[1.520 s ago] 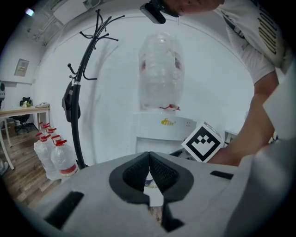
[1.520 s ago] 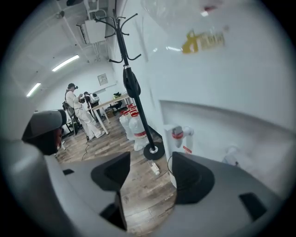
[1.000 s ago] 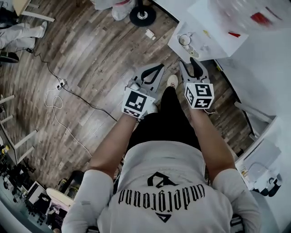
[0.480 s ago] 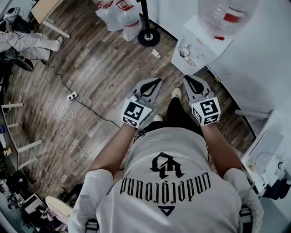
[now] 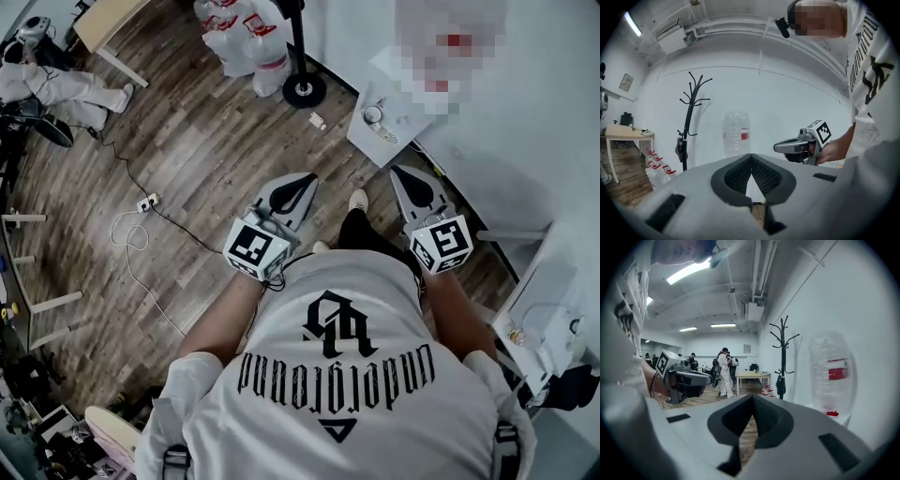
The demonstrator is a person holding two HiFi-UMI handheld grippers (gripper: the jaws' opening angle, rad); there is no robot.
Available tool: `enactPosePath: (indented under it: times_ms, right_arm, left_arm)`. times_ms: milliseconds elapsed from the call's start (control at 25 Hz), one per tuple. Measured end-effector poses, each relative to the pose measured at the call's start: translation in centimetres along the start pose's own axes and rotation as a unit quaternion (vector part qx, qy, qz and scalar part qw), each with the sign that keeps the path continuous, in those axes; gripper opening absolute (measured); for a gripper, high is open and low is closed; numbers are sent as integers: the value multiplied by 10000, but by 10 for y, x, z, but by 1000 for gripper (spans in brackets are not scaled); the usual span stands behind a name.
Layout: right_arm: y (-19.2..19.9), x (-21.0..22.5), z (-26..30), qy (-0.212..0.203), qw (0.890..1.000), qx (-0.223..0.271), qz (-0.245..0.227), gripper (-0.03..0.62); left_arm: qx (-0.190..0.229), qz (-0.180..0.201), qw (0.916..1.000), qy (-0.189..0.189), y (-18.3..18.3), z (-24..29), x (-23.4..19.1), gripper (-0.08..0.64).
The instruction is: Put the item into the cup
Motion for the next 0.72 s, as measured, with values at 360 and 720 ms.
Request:
enactPosePath:
  times_ms: [360,720]
  right_arm:
    - [-31,-4,-46,-154,9991,315,-236,5]
    - [-33,29,-106,-263,9978,529,-292,5]
  left_arm:
    - [322,43,9994,-146,-32,-14,25,6]
    - [386,275,9984,-304,-50,11,79,6]
Point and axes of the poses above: the fingertips, and each gripper's own axes: z forward along the fingers, x to its right, y out of its underside, the point moved 4 cm from there along -z, backward along the fingers, and after that the axes turned 9 degrees about y, right-handed, at the moved point
